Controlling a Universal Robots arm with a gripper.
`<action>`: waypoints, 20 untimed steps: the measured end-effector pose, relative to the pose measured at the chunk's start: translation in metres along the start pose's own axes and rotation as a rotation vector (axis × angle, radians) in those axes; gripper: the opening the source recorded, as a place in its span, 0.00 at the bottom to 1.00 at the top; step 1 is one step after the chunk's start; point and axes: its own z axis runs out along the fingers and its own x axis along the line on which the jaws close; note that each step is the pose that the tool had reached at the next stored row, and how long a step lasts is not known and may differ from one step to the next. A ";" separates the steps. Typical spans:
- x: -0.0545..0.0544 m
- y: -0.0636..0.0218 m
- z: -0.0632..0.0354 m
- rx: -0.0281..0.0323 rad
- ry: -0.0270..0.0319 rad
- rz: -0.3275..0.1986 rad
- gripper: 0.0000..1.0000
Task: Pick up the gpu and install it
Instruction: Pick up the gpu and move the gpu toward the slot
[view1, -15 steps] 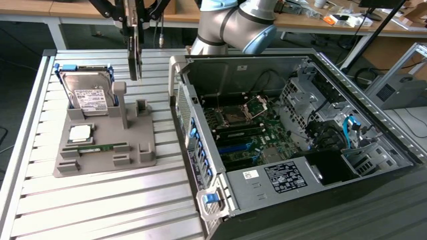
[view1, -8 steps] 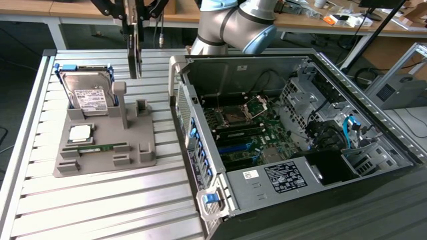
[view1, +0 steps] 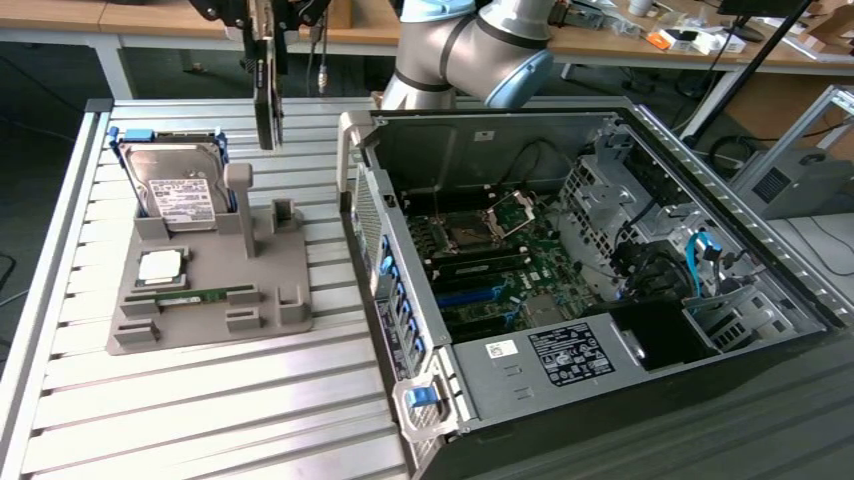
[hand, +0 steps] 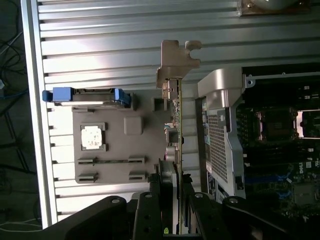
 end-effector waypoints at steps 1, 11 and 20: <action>0.000 0.0000 -0.0010 0.0000 0.0000 0.000 0.27; 0.000 0.0004 -0.0105 0.0000 0.0000 0.000 0.27; -0.003 -0.0061 -0.0104 -0.0001 0.0000 0.000 0.27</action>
